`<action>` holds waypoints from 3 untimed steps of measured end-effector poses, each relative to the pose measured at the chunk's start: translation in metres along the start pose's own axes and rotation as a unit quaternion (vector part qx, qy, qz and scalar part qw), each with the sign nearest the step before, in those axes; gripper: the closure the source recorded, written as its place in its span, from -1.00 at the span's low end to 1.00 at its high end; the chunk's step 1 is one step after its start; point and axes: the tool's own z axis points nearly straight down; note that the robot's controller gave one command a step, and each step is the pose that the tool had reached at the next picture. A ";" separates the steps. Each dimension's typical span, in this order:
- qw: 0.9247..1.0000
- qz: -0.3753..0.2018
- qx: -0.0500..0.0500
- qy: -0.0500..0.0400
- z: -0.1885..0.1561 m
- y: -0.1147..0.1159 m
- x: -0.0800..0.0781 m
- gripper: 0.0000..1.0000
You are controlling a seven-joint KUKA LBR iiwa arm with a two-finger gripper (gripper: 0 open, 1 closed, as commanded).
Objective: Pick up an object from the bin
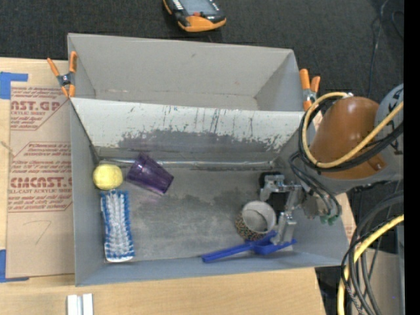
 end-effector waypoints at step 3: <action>0.995 0.104 0.000 -0.012 0.016 0.010 0.003 -1.00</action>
Offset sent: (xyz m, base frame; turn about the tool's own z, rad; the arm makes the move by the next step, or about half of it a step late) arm -0.0096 0.0020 -0.0828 -0.0168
